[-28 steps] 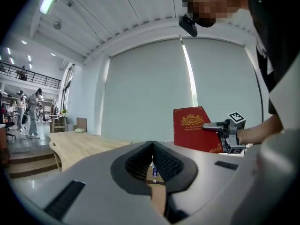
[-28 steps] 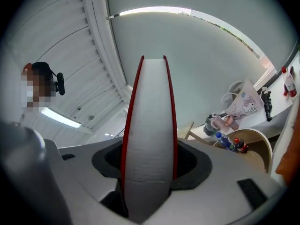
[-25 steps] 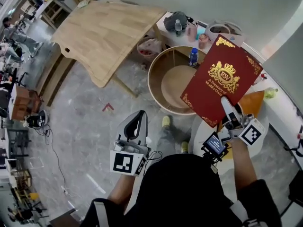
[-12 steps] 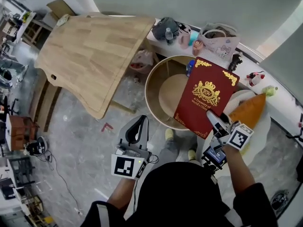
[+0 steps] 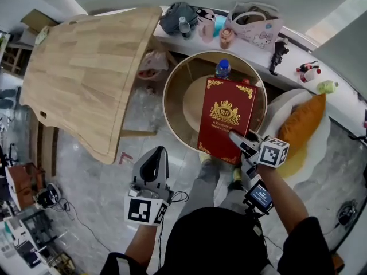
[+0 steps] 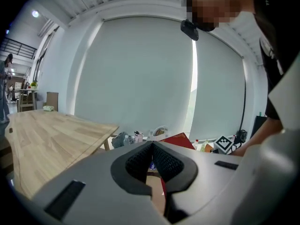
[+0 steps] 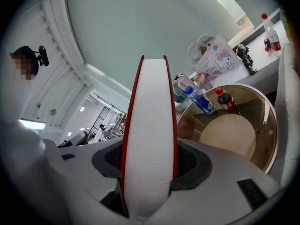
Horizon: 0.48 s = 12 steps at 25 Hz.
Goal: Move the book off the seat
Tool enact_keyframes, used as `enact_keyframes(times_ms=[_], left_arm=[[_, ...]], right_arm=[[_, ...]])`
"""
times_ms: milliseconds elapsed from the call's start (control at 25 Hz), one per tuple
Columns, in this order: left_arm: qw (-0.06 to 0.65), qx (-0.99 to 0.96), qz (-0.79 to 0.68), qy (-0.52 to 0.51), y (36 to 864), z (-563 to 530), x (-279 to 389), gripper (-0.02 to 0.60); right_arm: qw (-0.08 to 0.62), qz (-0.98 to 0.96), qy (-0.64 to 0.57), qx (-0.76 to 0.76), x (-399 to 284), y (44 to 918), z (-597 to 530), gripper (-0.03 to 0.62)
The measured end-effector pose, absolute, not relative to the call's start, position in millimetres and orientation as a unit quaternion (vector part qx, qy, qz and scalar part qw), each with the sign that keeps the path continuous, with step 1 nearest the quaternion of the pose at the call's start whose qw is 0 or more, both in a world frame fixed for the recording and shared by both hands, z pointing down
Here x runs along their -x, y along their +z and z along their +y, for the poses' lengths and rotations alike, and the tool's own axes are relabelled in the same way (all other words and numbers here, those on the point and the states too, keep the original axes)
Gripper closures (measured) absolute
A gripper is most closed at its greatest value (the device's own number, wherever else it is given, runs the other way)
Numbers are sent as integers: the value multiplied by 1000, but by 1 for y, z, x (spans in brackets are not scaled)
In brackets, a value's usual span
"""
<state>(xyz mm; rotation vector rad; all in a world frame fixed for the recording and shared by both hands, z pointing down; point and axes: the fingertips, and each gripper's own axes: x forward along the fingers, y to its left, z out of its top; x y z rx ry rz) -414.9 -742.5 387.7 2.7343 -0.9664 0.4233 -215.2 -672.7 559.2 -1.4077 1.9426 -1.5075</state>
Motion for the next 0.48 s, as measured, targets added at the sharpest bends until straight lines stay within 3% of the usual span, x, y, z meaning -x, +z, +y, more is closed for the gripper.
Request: enact_keyframes(times_ms=[480], left_arm=[[147, -916, -317, 198, 486, -755, 412, 569]], right_arm=[[136, 615, -606, 485, 230, 717, -691, 341]])
